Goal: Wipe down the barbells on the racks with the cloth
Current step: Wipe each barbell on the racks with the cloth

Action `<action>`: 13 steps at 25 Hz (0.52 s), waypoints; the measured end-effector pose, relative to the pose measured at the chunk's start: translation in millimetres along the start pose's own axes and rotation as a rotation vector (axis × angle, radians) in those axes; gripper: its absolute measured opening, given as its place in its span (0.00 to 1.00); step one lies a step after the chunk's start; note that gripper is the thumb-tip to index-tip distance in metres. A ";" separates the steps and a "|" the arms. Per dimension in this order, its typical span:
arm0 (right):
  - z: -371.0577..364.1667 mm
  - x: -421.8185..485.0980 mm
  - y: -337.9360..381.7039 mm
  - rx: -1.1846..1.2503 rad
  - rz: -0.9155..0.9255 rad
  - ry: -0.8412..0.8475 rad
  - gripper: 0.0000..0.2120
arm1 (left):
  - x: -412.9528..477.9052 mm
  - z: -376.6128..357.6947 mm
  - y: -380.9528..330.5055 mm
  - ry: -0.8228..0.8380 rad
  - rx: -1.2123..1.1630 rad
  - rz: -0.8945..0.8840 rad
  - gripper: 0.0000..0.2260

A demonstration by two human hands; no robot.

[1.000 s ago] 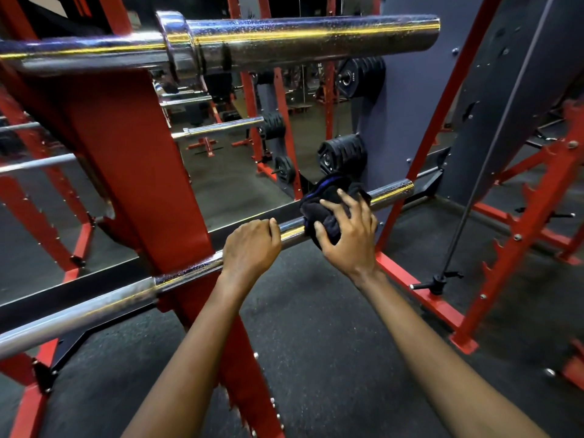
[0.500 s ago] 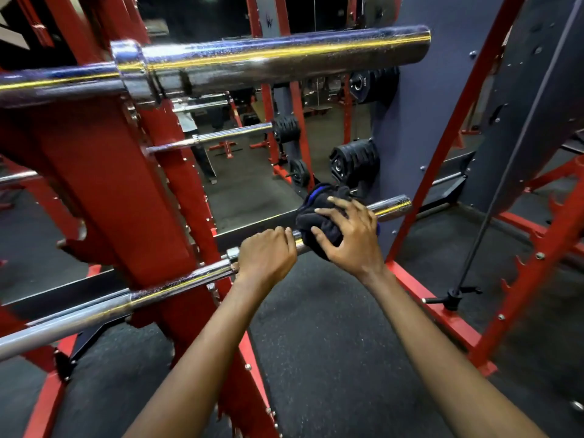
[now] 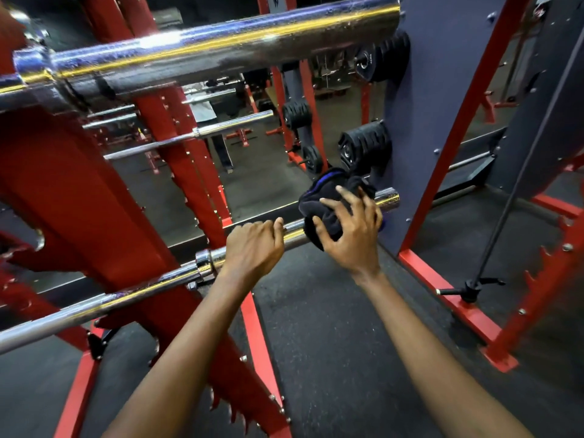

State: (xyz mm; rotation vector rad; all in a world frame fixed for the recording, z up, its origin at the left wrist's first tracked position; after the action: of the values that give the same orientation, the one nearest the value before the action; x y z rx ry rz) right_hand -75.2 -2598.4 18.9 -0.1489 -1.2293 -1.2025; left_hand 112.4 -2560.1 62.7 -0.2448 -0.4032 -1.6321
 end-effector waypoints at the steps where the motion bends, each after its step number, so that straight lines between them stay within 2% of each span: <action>1: 2.9 5.2 -11.2 0.005 -0.020 -0.028 0.18 | 2.9 -1.7 -6.4 0.005 -0.008 0.002 0.28; 6: 7.0 19.6 -53.6 0.114 -0.344 -0.251 0.23 | 0.0 -3.4 -9.2 -0.065 0.057 0.061 0.28; 10: -6.7 -7.0 -52.0 0.559 -0.657 -0.208 0.34 | -0.3 -3.5 -10.1 -0.078 0.098 0.083 0.28; 13: -8.2 -15.9 -63.0 0.835 -0.826 -0.241 0.37 | 0.0 -3.7 -10.8 -0.082 0.105 0.094 0.27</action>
State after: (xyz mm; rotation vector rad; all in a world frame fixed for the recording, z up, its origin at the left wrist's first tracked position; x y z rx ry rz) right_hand -115.5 -2621.1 -27.4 0.9354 -2.0057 -1.2496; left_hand 102.0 -2560.9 58.1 -0.2484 -0.5312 -1.5073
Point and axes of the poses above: each hand's wrist, its own x-axis towards the middle knuckle, its own z-axis out of the back of the hand, y = z × x, the point moved 5 cm from there along x, towards the middle knuckle, and after that the axes turned 8 degrees about -z, right-handed, at the moved point
